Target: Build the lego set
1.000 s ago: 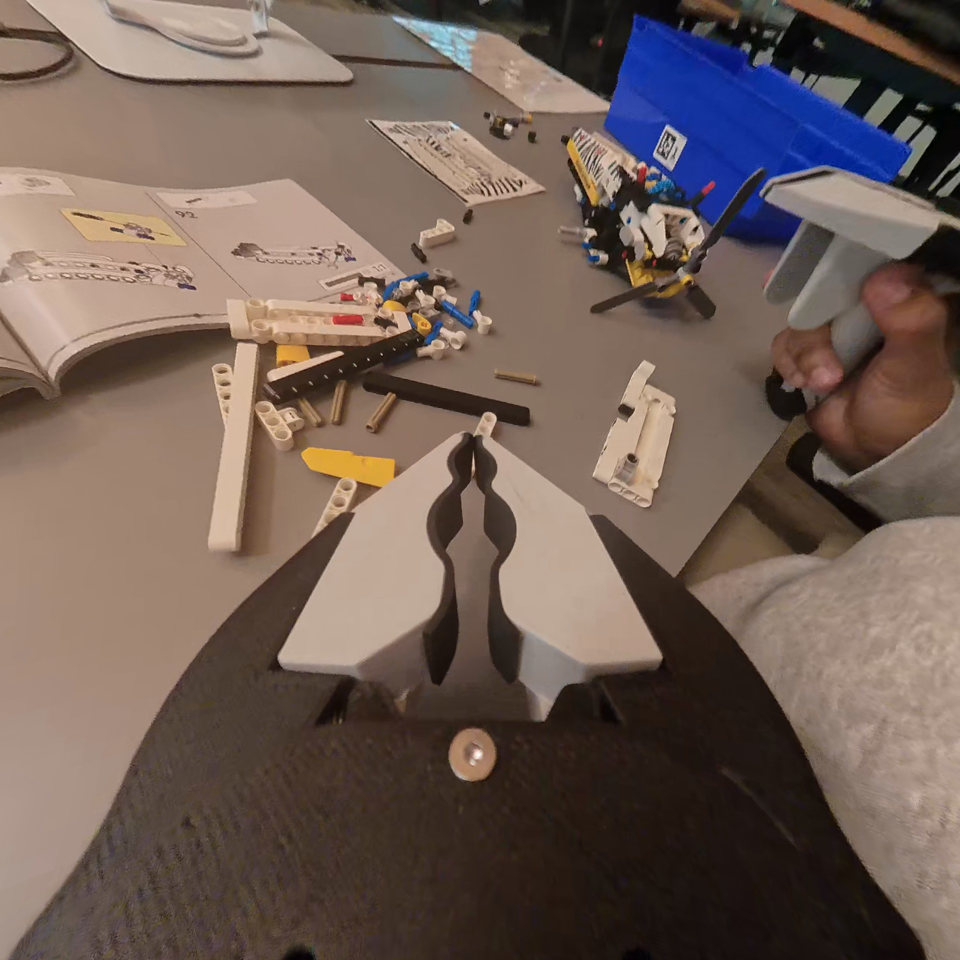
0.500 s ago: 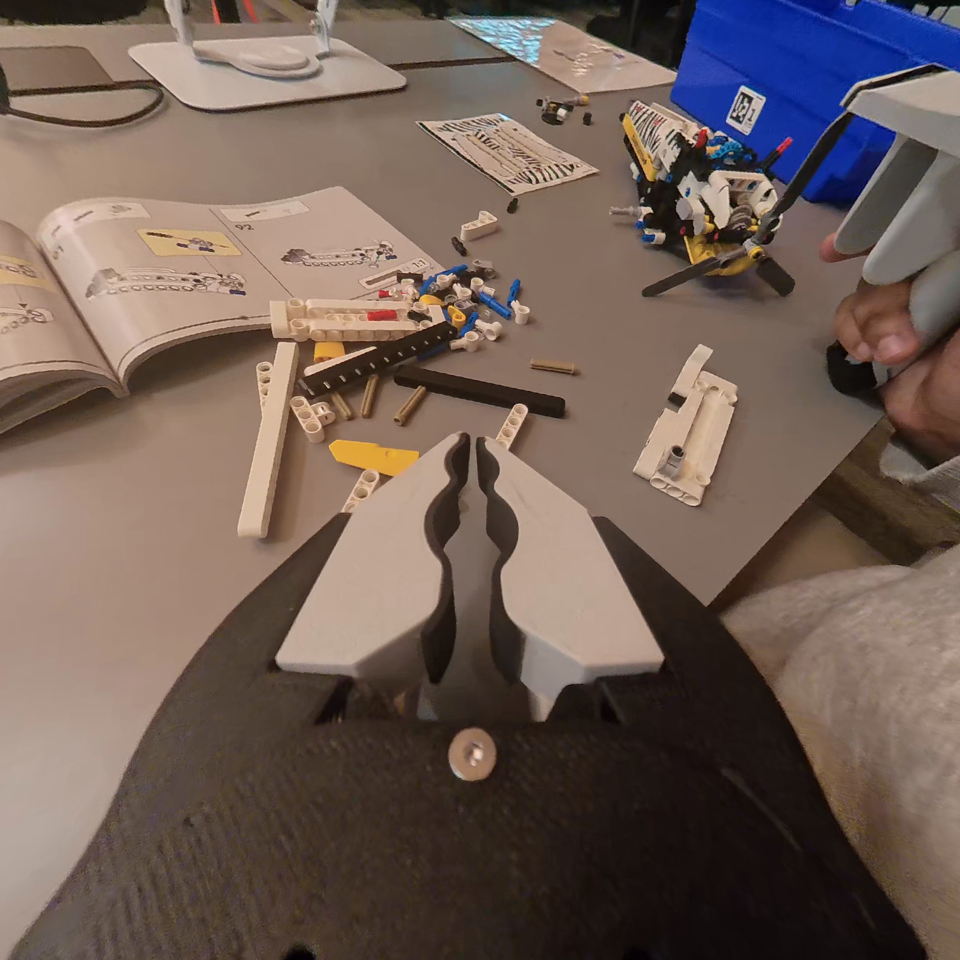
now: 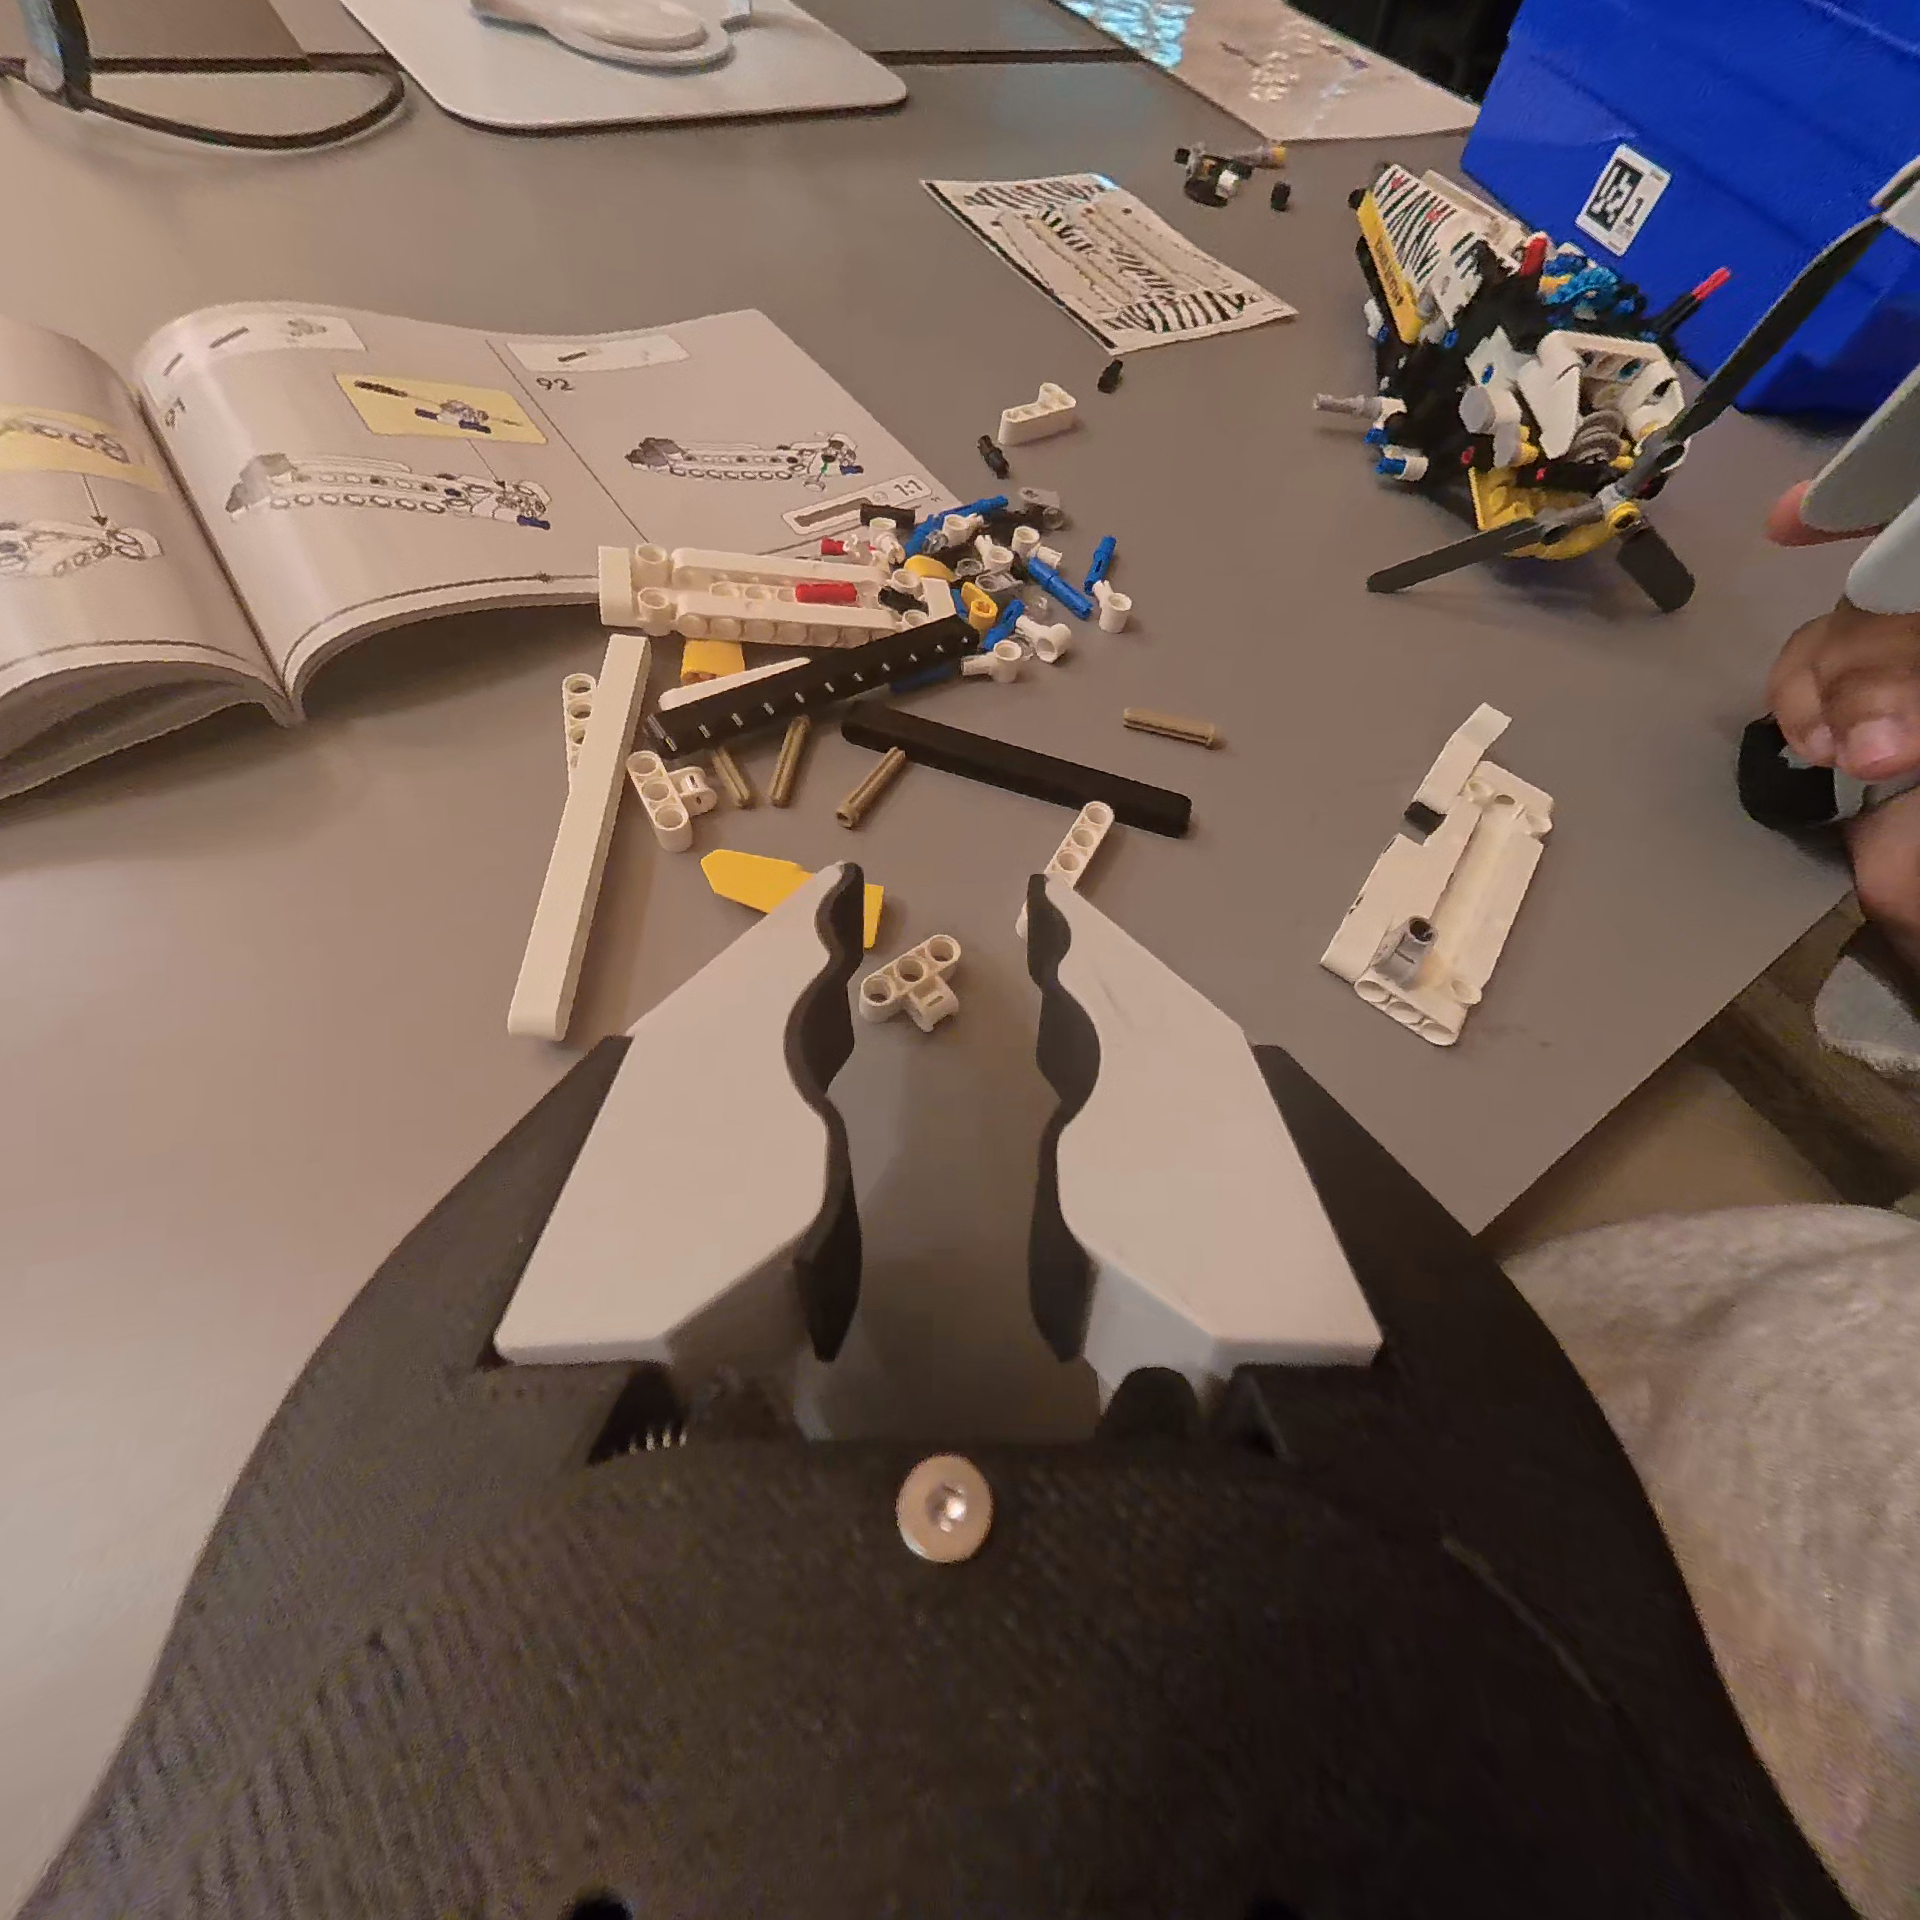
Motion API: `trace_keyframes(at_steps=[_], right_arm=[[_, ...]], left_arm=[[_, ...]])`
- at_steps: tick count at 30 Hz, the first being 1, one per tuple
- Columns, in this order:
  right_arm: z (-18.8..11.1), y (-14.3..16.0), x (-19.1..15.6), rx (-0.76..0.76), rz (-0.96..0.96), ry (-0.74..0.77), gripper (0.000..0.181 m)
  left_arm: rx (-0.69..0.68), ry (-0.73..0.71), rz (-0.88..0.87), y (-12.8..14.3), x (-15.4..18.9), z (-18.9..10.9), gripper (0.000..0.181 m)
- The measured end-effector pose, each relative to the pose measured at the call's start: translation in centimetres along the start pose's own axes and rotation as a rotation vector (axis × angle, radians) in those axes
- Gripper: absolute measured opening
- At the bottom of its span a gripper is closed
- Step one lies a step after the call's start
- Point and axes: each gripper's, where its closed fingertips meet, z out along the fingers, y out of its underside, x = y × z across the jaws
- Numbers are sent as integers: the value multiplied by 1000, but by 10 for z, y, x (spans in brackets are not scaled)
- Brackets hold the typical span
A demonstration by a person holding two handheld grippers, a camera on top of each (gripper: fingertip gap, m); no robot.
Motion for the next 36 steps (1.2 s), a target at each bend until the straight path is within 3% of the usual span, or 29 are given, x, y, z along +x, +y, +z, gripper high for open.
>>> trace_keyframes(at_steps=[22, 36], right_arm=[[0, 0, -7, 5, -70, 0, 0], [0, -1, -7, 8, -74, -1, 0]], left_arm=[[-112, -24, 44, 15, 2, 4, 30], [-77, -5, 22, 11, 3, 2, 10]])
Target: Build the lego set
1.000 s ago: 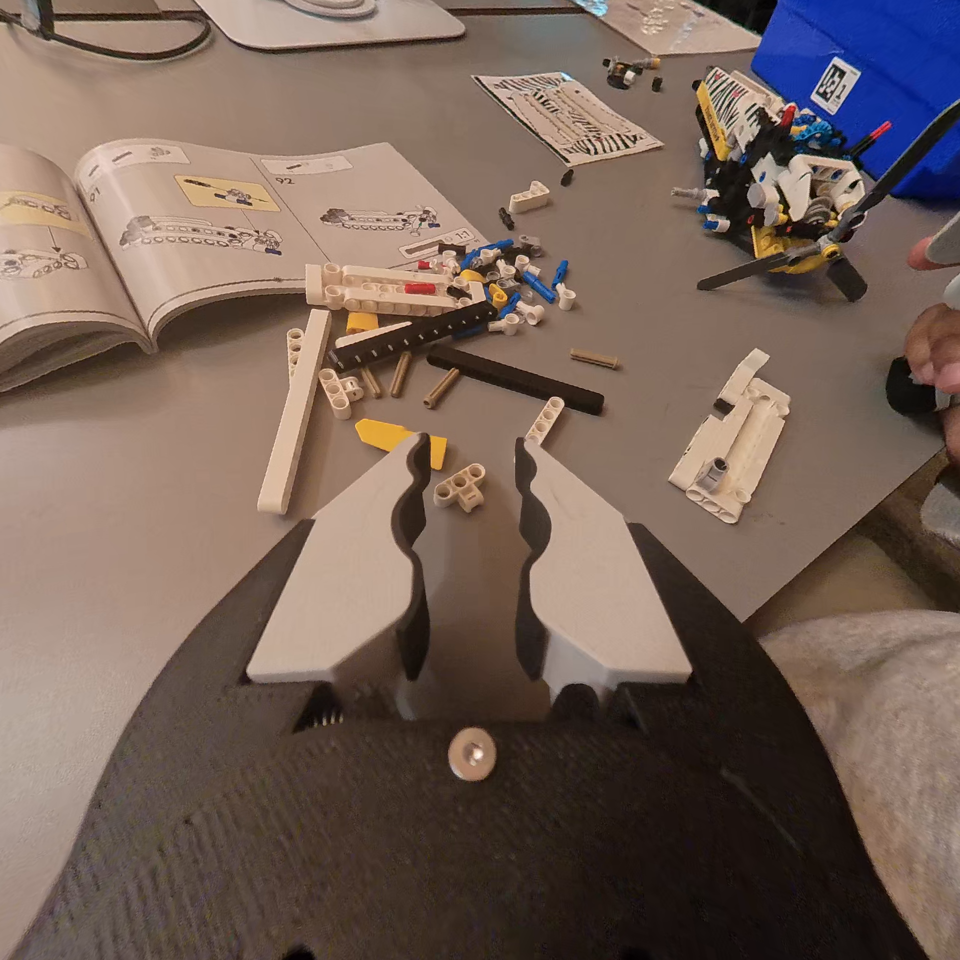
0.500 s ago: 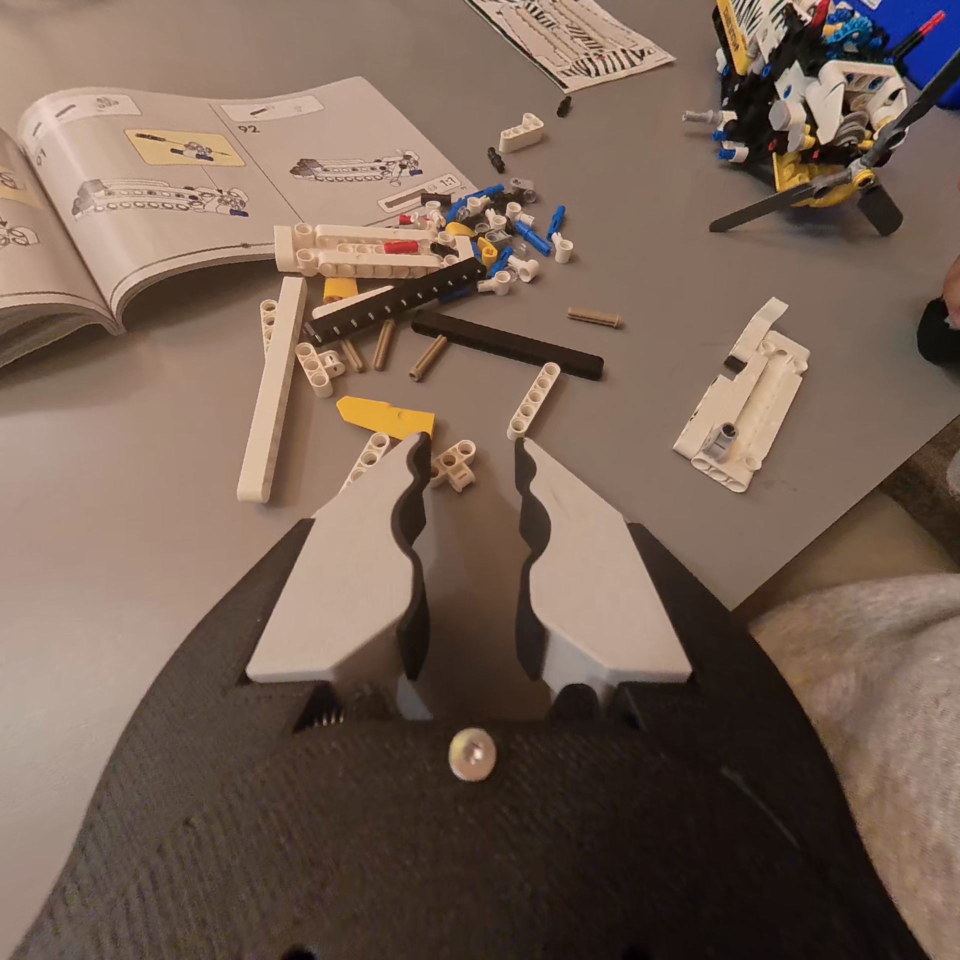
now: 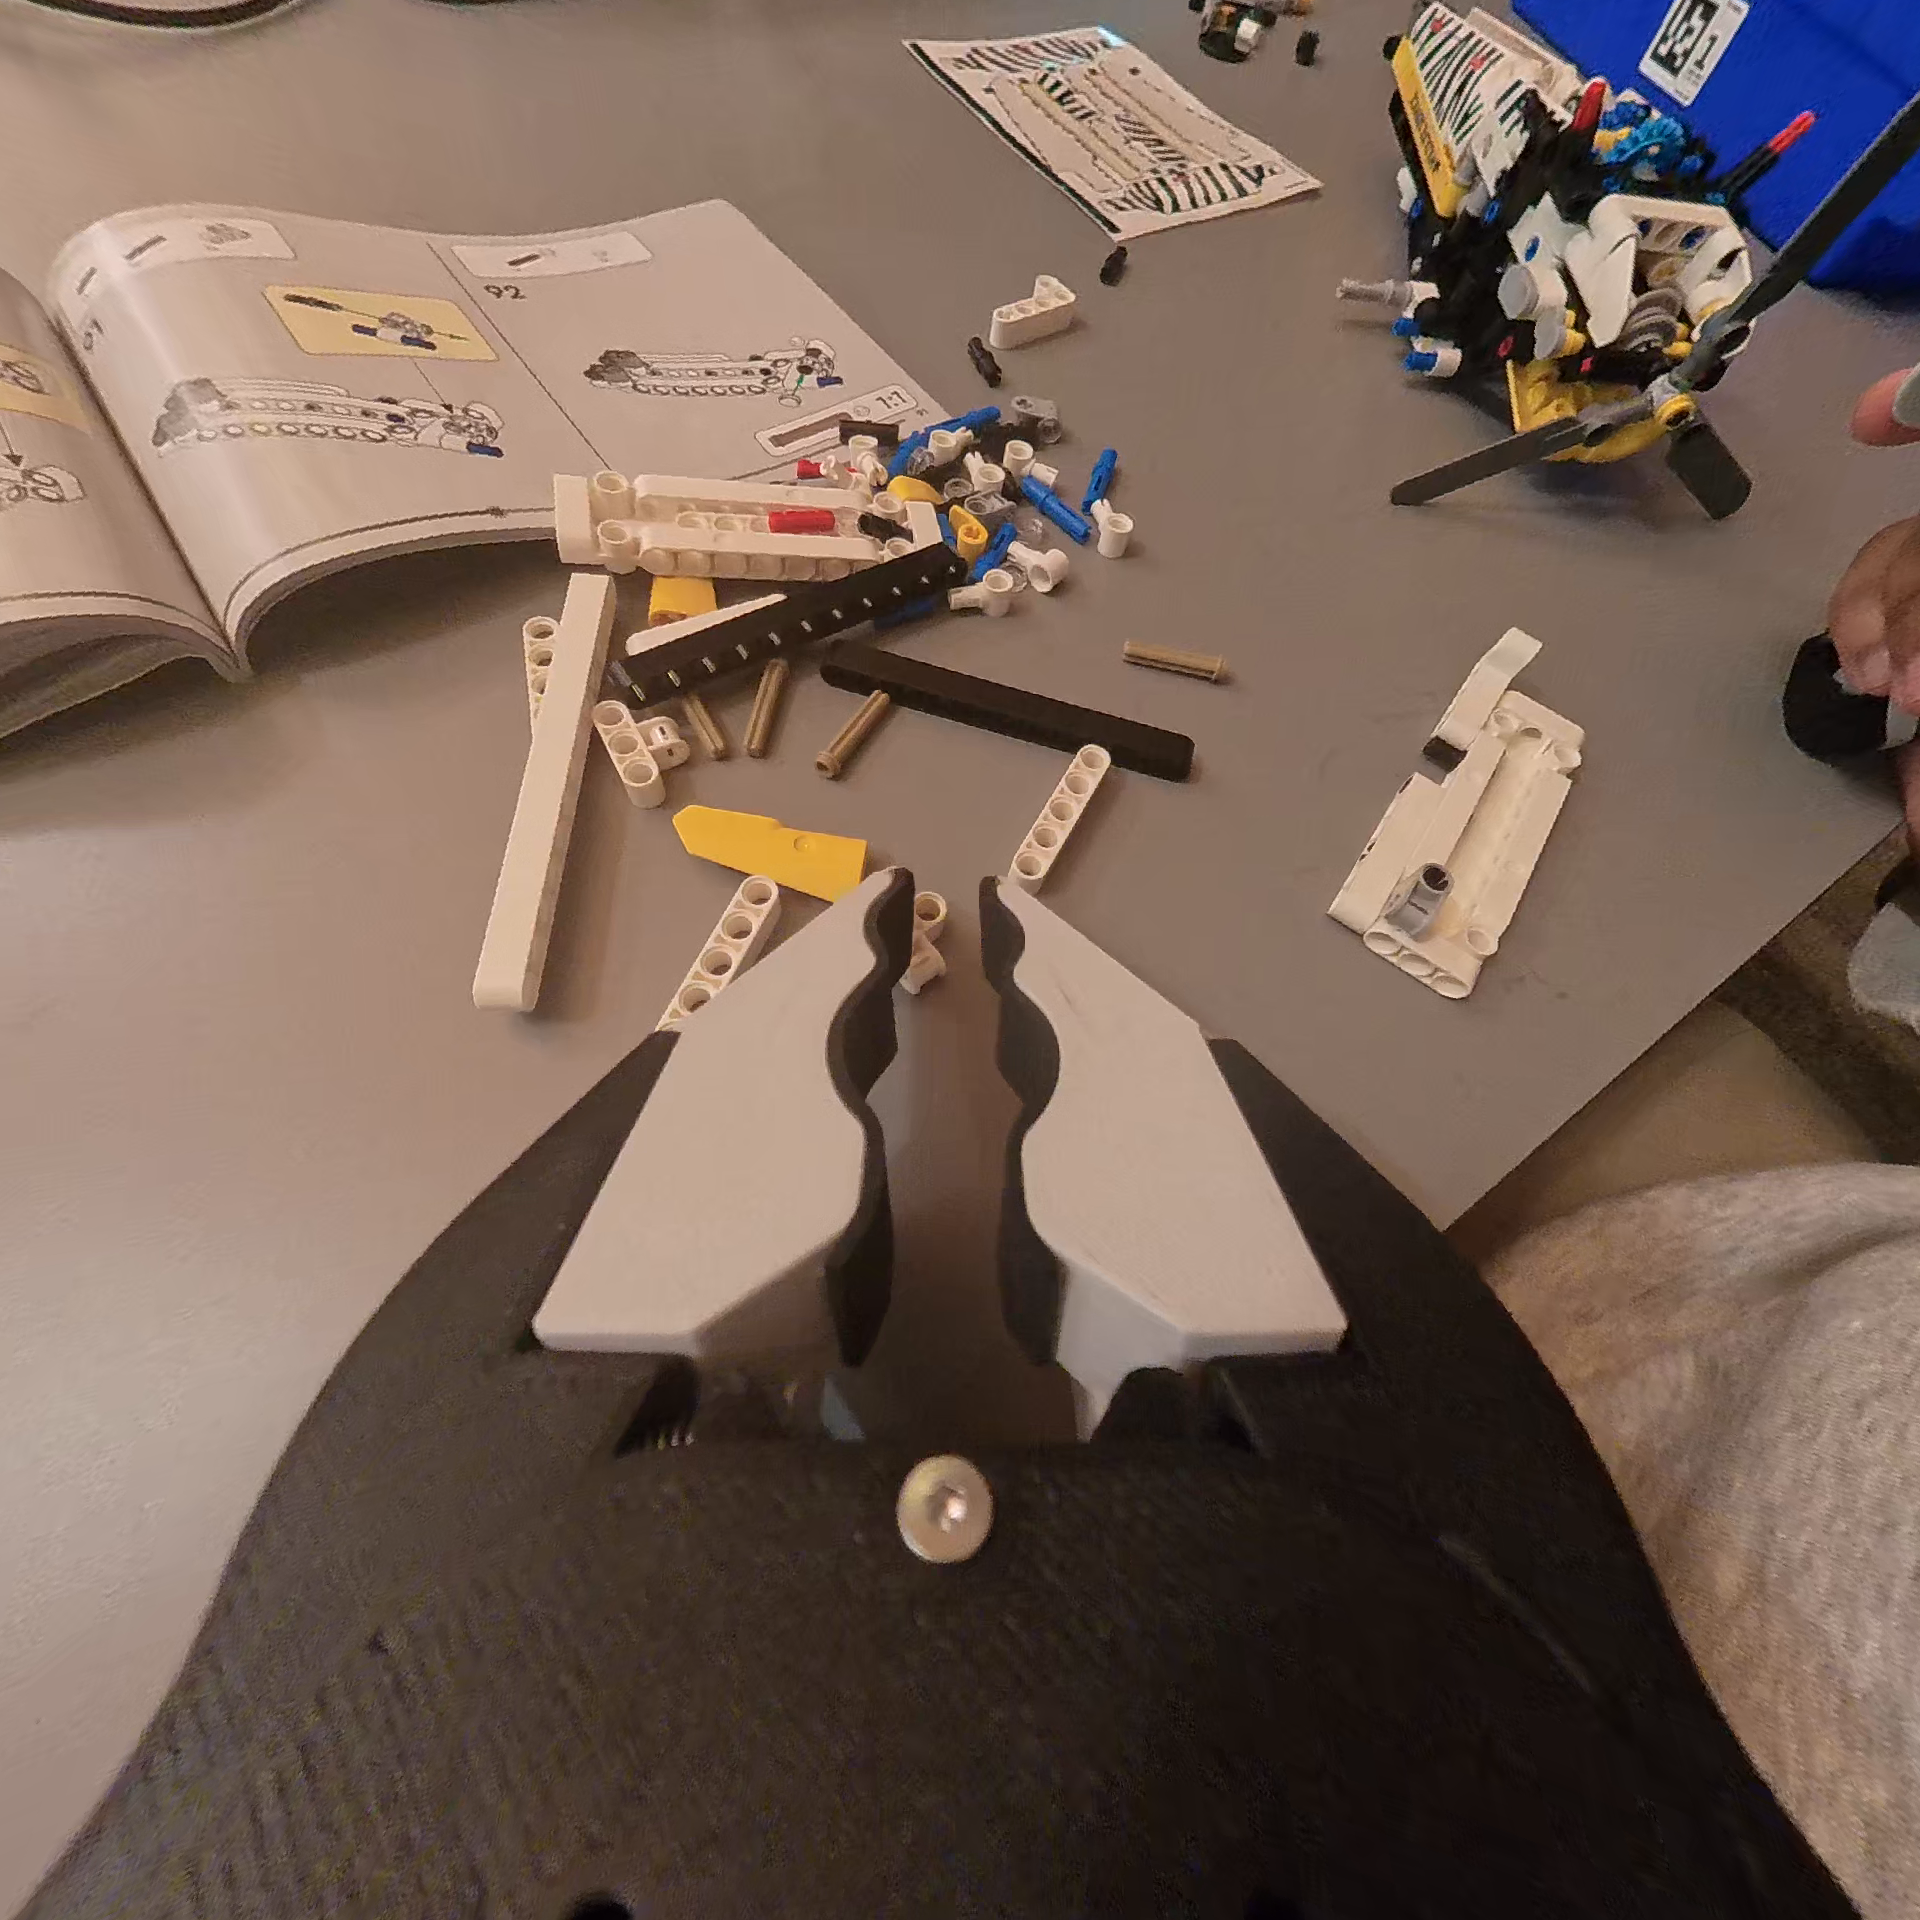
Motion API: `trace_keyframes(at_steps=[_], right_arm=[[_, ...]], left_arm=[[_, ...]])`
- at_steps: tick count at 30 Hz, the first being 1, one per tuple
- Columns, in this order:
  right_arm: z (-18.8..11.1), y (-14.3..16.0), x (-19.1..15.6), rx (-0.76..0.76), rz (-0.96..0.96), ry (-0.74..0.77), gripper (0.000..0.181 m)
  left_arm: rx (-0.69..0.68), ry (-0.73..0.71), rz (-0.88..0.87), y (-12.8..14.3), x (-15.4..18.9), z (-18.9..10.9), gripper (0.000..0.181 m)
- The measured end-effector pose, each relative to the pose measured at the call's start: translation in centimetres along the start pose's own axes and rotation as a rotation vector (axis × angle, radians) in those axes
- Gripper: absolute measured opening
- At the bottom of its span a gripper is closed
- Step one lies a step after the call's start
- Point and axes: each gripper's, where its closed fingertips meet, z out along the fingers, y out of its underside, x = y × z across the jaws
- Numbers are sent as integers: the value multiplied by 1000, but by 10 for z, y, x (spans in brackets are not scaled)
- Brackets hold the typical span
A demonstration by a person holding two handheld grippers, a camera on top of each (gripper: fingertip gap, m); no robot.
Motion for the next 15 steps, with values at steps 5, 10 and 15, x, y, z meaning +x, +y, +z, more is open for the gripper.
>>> trace_keyframes(at_steps=[5, 10, 15], right_arm=[[1, 0, 0, -3, 0, 1, 0], [1, 1, 0, -7, -1, 2, 0], [1, 1, 0, -8, -1, 3, 0]], left_arm=[[4, 5, -1, -1, 0, 0, 10], [1, 0, 1, 0, 0, 0, 20], [-22, -39, 4, 2, -4, 1, 27]])
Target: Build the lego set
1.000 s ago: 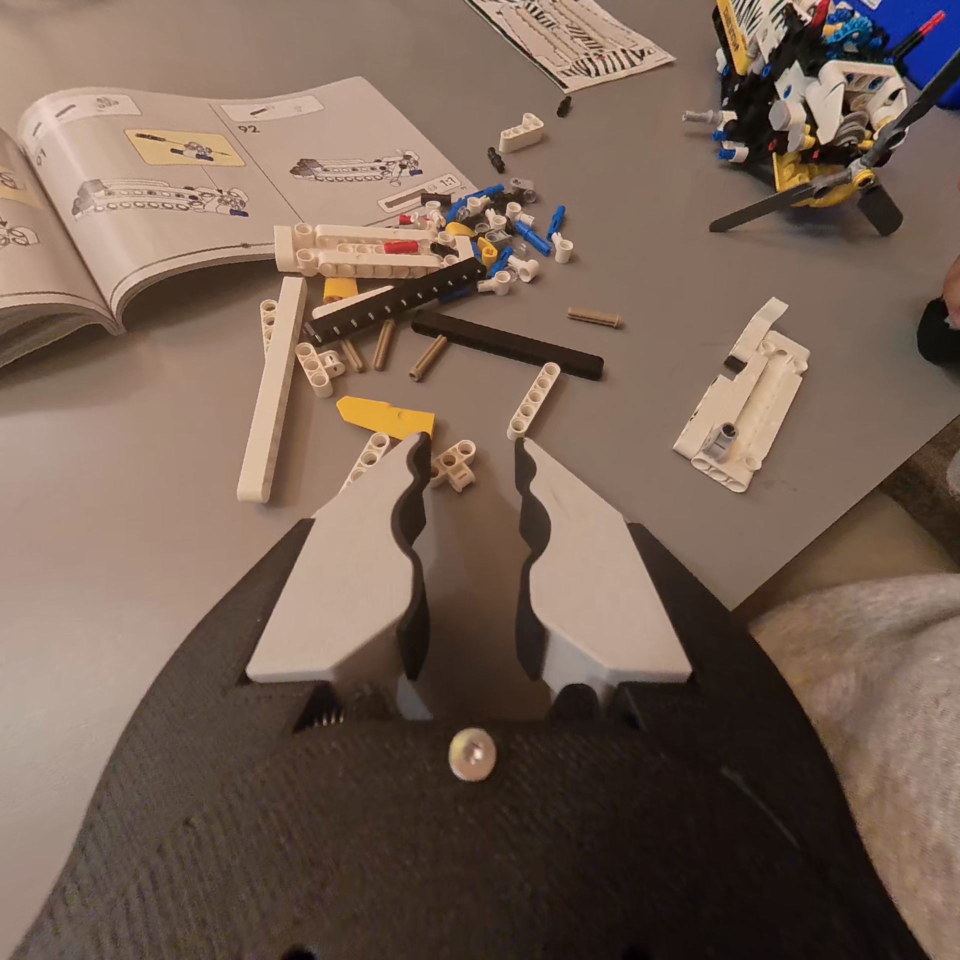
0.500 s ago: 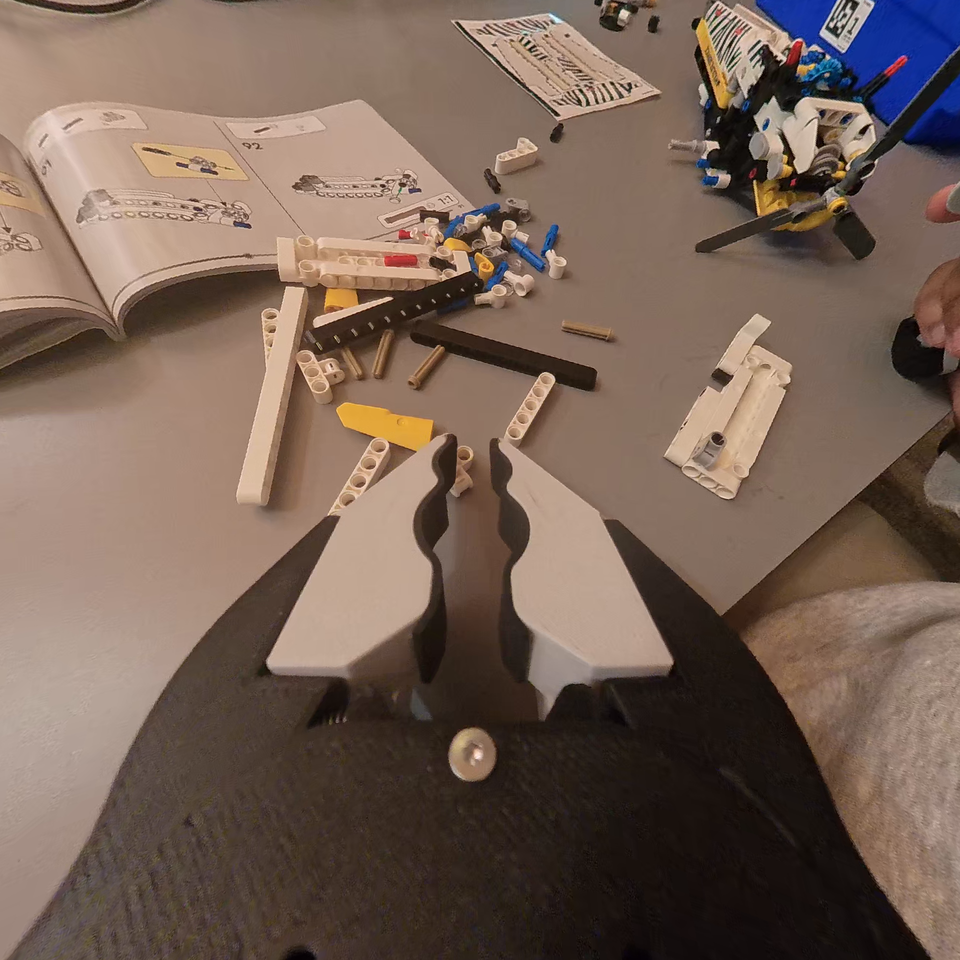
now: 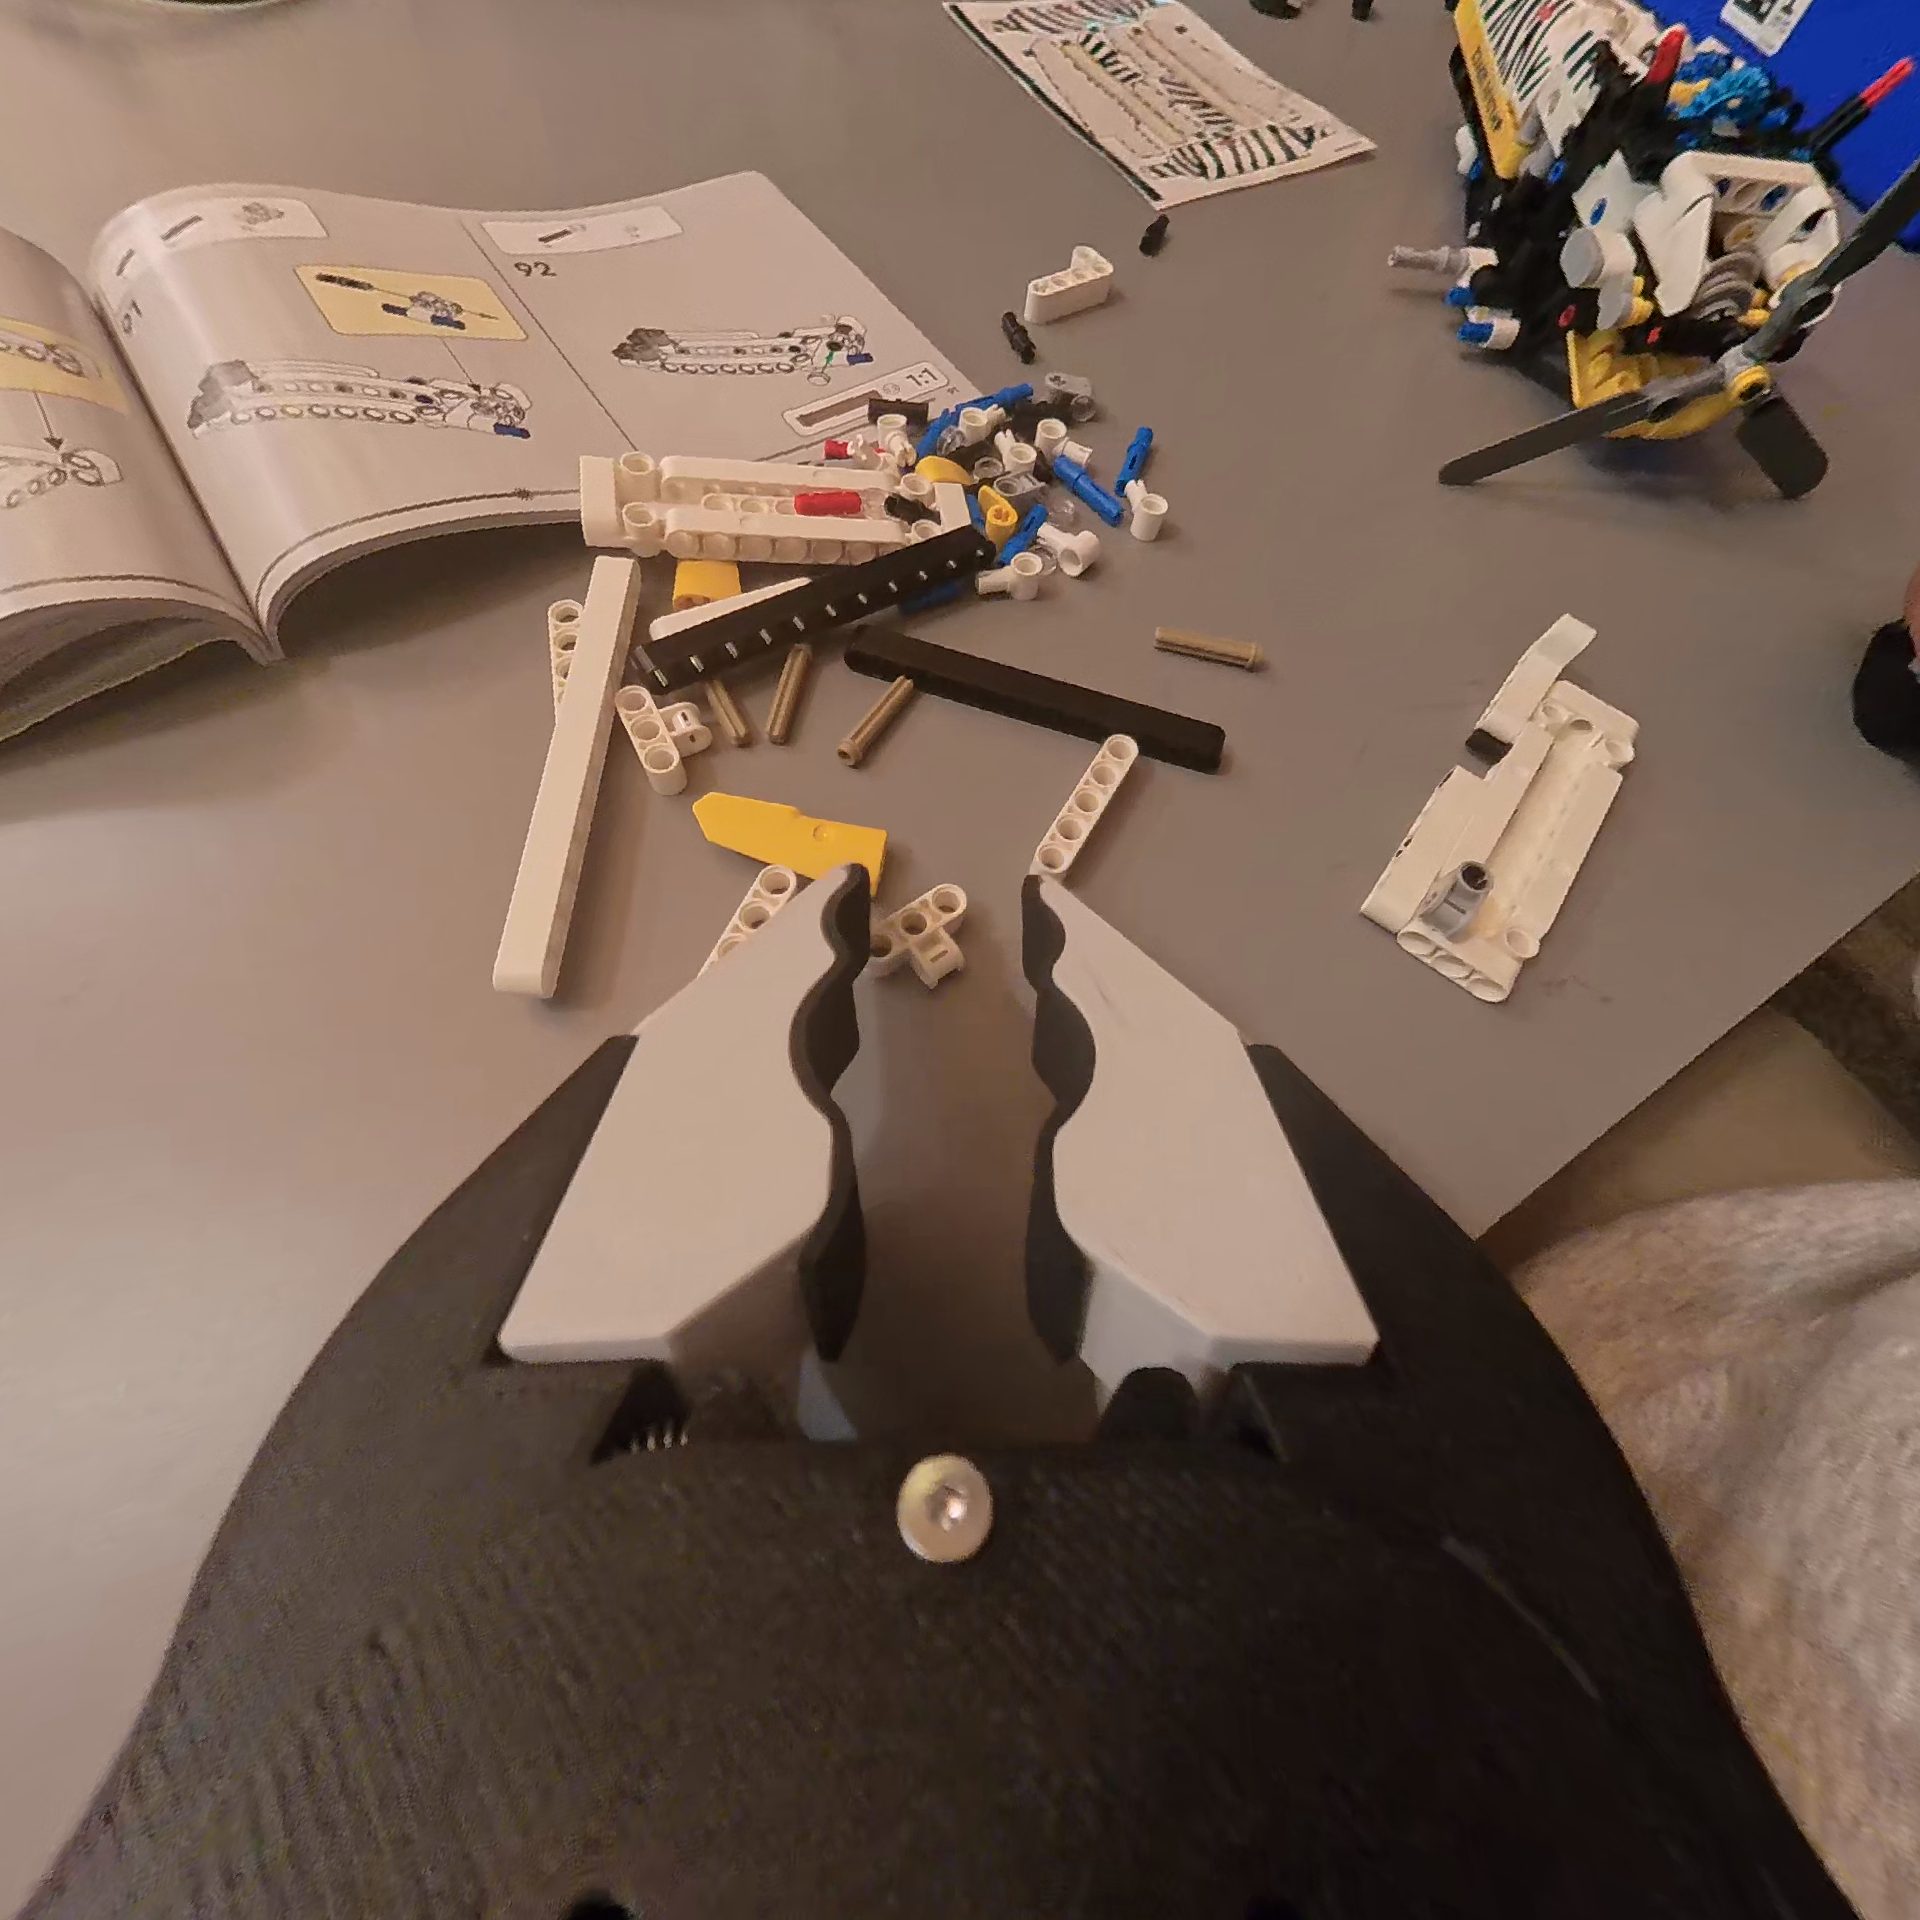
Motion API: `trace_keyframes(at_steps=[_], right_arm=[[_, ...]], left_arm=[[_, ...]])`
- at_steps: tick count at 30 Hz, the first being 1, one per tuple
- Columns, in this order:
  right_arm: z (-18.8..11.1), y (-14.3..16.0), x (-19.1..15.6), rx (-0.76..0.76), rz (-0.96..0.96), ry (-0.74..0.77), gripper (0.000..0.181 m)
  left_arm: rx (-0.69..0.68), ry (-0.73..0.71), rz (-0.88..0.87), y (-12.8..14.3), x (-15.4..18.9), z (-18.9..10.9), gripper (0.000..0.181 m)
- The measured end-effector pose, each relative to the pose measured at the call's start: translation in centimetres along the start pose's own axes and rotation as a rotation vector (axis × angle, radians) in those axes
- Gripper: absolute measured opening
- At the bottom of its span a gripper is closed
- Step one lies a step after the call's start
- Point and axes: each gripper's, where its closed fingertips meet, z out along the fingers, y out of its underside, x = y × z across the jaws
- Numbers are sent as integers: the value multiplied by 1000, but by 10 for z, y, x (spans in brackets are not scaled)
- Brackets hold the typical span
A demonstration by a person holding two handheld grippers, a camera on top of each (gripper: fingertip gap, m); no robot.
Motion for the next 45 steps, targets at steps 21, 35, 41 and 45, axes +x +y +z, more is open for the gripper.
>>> trace_keyframes(at_steps=[21, 35, 41, 45], right_arm=[[-2, -2, -2, 19, -16, -4, 0], [-3, -4, -3, 30, -26, -5, 0], [-3, -3, -4, 26, -28, -8, 0], [-3, -3, -4, 24, -31, -7, 0]], left_arm=[[-14, -26, 58, 3, 2, -1, 7], [-21, -116, 213, 5, -1, -8, 34], [-80, -81, 190, 14, 1, -11, 28], [-76, -53, 182, 15, 1, -13, 16]])
